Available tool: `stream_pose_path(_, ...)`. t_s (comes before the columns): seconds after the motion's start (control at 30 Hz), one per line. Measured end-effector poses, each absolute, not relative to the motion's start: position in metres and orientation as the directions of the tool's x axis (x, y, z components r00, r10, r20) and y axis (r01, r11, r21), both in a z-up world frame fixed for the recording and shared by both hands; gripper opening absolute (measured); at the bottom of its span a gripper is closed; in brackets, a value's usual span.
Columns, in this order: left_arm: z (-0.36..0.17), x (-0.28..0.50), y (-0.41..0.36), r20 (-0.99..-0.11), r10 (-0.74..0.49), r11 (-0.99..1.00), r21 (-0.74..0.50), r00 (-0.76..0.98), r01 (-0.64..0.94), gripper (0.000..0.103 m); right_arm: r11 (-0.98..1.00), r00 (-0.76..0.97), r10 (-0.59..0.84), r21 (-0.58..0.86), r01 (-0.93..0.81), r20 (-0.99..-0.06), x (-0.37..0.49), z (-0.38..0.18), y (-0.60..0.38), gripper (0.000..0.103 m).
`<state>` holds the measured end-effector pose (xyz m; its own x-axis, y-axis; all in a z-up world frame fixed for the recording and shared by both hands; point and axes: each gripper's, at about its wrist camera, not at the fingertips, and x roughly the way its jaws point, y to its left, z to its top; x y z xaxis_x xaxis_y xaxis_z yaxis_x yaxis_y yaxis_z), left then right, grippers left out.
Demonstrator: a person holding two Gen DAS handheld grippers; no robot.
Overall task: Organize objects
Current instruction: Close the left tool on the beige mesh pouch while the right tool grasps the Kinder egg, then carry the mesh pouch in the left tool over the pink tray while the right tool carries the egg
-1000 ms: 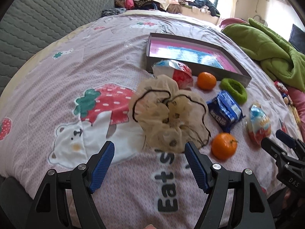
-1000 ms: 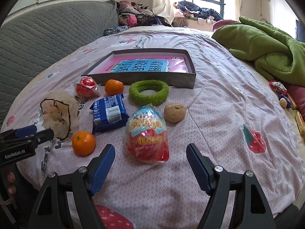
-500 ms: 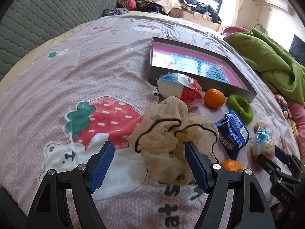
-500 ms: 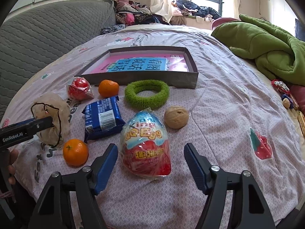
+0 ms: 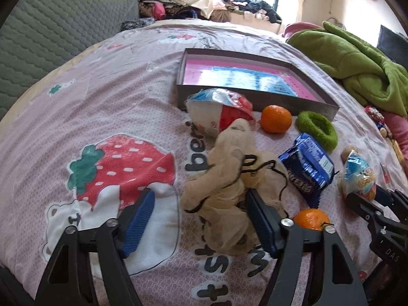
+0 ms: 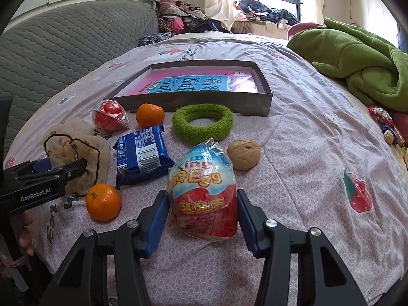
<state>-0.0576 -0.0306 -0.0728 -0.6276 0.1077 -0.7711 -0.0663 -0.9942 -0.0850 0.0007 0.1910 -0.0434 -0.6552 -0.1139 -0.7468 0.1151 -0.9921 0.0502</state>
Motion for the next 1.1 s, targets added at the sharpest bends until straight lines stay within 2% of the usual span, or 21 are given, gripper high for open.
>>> stream_pose_path(0.1, -0.075, -0.061, -0.032, -0.771, 0.158, -0.987, -0.136, -0.617, -0.083, 0.048, -0.991, -0.660, -0.119, 0.051, 0.121, -0.742, 0.003, -0.043, 0.190, 0.052)
stream_pose_path(0.17, -0.075, -0.061, -0.033, -0.769, 0.168, -0.986, -0.145, -0.616, -0.088, 0.043, -0.991, -0.662, -0.121, 0.050, 0.125, -0.740, 0.004, -0.043, 0.190, 0.052)
stream_pose_path(0.27, -0.075, -0.058, -0.031, -0.764, 0.184, -0.983, -0.151, -0.618, -0.106, 0.029, -0.990, -0.664, -0.124, 0.049, 0.131, -0.738, 0.005, -0.043, 0.189, 0.052)
stream_pose_path(0.37, -0.074, -0.054, -0.024, -0.762, 0.156, -0.988, -0.109, -0.629, -0.114, 0.018, -0.990, -0.666, -0.126, 0.048, 0.134, -0.735, 0.006, -0.043, 0.188, 0.052)
stream_pose_path(0.57, -0.076, -0.043, -0.024, -0.762, 0.154, -0.988, -0.104, -0.629, -0.115, 0.014, -0.990, -0.674, -0.125, 0.049, 0.131, -0.728, 0.007, -0.042, 0.189, 0.051)
stream_pose_path(1.1, -0.053, -0.013, -0.011, -0.713, 0.124, -0.991, -0.049, -0.690, -0.127, 0.014, -0.986, -0.715, -0.154, 0.066, 0.150, -0.682, 0.023, -0.021, 0.189, 0.051)
